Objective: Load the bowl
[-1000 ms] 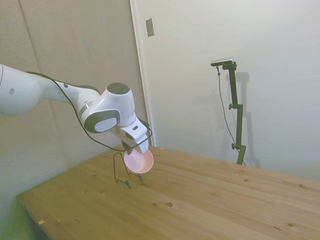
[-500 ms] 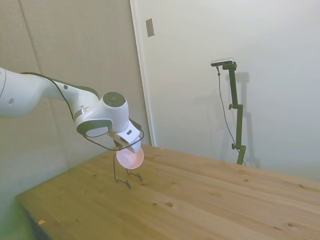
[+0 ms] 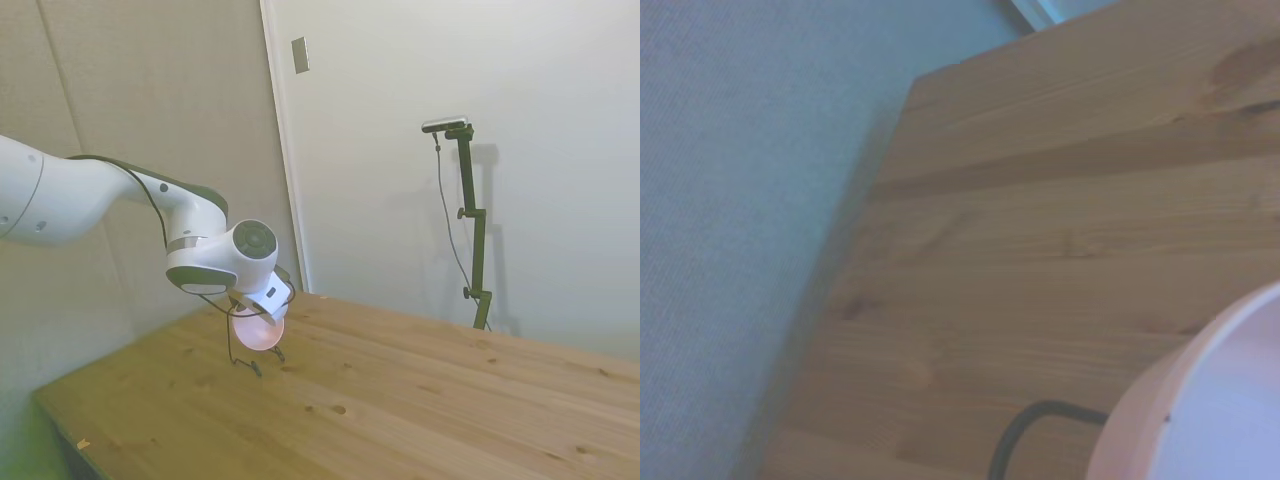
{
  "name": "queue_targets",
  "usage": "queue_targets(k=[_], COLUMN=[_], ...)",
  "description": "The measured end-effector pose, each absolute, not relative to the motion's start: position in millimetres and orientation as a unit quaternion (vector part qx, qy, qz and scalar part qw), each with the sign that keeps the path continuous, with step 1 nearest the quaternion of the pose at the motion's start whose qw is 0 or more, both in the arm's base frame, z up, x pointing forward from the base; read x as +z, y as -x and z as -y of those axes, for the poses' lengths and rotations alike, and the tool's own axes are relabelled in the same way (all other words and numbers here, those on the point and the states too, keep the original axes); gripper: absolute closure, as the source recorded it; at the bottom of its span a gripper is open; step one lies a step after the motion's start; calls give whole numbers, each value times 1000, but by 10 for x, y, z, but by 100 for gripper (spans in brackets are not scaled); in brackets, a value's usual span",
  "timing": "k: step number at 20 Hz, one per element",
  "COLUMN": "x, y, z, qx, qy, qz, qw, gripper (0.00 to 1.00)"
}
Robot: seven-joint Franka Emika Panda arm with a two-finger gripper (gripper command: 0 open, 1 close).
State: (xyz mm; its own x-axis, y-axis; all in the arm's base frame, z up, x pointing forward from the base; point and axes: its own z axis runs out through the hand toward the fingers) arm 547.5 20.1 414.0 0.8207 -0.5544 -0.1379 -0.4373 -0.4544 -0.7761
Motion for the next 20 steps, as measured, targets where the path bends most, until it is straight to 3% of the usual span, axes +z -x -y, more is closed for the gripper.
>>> queue_targets(k=[20], x=[3904], y=[-5589], z=[-380], qx=[-48], qy=[842], qz=[-279], qw=[460], gripper=[100])
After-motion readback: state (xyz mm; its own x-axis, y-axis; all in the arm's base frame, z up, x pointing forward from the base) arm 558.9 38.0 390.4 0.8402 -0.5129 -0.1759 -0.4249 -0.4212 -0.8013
